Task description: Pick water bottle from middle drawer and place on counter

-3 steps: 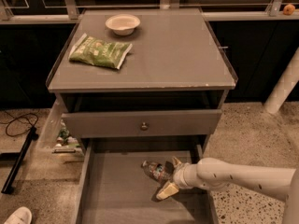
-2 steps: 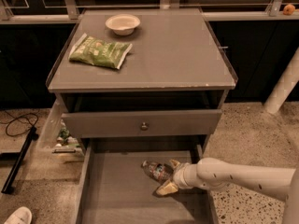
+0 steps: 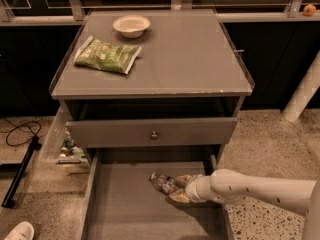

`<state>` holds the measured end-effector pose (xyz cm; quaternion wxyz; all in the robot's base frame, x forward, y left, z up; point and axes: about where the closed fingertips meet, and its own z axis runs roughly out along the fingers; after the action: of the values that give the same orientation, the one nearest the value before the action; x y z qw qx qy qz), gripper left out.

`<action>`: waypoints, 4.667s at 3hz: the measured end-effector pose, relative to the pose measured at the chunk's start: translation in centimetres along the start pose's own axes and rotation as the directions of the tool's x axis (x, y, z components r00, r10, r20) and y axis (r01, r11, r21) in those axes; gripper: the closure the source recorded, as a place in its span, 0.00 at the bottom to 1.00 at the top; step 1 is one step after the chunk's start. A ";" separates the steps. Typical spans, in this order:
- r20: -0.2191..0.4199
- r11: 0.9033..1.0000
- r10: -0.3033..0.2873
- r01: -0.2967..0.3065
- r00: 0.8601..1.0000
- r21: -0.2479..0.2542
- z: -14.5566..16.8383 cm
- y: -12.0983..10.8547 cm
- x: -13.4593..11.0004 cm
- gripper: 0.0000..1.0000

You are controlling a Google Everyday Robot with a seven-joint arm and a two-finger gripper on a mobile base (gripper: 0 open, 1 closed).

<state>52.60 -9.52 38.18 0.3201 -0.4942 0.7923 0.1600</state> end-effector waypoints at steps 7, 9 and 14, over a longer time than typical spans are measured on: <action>0.169 0.982 -0.184 0.187 0.968 -0.002 -19.3 1.2 -9.1 1.00; 0.084 0.940 -0.338 0.331 0.937 0.086 -29.6 -1.9 -16.7 1.00; 0.011 0.805 -0.554 0.532 0.833 0.262 -40.8 -8.2 -31.7 1.00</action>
Offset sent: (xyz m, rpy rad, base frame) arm 0.0000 0.0000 0.0000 0.0000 0.0000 0.0000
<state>55.32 -14.96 90.08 0.4458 -0.6487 0.6166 -0.0172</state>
